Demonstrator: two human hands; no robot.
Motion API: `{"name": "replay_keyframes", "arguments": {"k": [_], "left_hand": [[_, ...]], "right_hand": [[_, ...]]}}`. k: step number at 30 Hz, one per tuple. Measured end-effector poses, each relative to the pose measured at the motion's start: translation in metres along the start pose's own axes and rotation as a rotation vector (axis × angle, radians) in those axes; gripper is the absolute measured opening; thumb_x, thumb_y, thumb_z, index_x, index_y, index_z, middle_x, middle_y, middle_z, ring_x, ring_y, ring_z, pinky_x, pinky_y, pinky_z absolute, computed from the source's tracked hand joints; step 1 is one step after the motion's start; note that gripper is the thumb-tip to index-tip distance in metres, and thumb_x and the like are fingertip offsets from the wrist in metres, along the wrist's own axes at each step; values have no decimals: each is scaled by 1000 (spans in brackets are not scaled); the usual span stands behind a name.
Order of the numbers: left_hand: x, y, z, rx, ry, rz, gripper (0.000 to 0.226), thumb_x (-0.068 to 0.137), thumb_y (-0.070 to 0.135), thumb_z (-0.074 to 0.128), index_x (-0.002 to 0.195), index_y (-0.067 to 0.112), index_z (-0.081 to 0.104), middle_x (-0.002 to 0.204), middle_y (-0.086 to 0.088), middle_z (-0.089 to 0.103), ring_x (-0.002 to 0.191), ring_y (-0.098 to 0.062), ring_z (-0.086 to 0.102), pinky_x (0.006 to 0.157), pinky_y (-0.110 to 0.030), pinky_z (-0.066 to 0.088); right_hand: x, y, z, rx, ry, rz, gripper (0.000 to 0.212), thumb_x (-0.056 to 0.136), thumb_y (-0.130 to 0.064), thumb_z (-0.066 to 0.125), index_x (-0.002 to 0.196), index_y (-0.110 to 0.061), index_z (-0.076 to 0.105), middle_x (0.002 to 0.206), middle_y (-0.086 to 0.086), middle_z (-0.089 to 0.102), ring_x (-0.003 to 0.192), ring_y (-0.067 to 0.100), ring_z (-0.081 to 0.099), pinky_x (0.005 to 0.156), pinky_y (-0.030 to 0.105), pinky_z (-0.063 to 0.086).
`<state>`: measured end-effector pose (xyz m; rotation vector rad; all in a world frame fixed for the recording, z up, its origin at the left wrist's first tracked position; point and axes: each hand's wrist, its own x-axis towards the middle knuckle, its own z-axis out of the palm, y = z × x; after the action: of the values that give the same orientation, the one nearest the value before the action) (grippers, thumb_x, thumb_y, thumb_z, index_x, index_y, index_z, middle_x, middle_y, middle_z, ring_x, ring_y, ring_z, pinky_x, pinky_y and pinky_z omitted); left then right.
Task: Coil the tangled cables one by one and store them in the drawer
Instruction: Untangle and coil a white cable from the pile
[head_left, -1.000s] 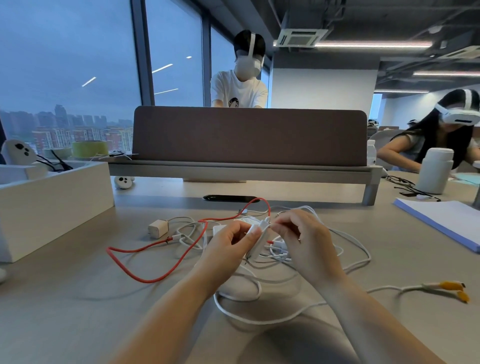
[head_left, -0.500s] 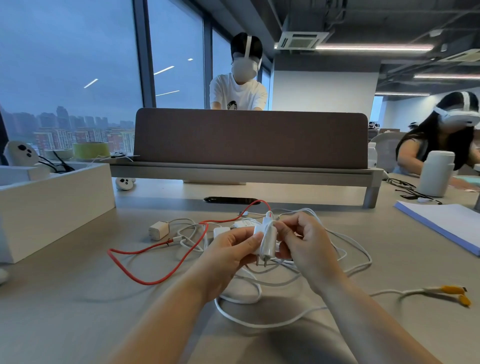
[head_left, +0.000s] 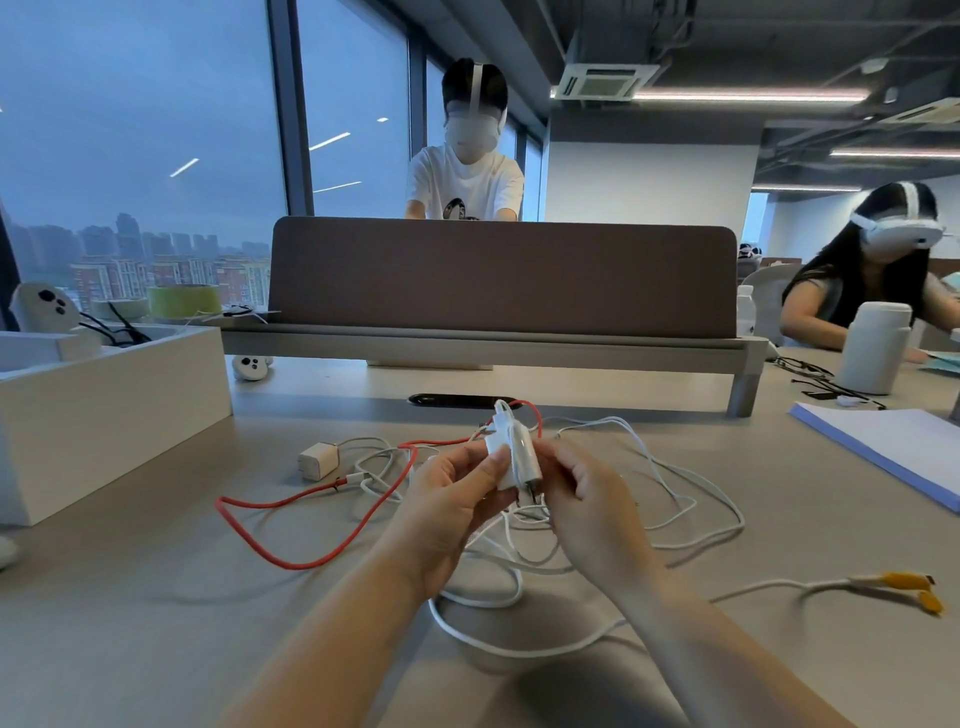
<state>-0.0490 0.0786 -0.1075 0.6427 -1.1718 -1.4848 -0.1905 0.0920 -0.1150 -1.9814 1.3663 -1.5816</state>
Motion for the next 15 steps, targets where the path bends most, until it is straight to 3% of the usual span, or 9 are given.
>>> {"name": "replay_keyframes", "arguments": {"k": [2,4,8,12,15], "left_hand": [[2,1,-1,-81,66,15,22,90,11,56,106,-2,62,88,-13,69,73,-12,68,69,-18,58],[3,3,-3,-104,130,33,18,90,10,57,102,-1,62,86,-12,69,66,-9,67,65,-16,57],[6,2,-6,-47,226,71,23,87,14,63,104,0,60,93,-14,68,68,-10,67,65,-17,57],[7,-1,-7,74,297,127,30,84,16,68,108,1,58,101,-16,69,80,-15,70,67,-19,57],[6,-2,-7,203,296,182,26,83,16,70,104,4,59,99,-13,70,88,-19,71,72,-23,57]], "right_hand": [[-4,-2,4,-75,-64,-21,37,92,0,50,85,-35,62,77,-8,65,74,7,57,67,13,41],[-7,-4,9,-160,-99,-48,31,94,-4,50,80,-30,57,76,-8,60,74,10,56,65,10,38],[-9,-3,14,-287,-112,-123,16,96,-13,50,88,-12,65,82,0,60,76,16,54,67,23,40],[-11,-5,15,-349,-170,-134,18,94,-18,52,82,-12,64,80,5,64,71,19,53,62,27,35],[-10,-8,13,-398,-172,-147,16,92,-18,52,82,-13,63,80,6,66,74,23,57,64,32,42]]}}
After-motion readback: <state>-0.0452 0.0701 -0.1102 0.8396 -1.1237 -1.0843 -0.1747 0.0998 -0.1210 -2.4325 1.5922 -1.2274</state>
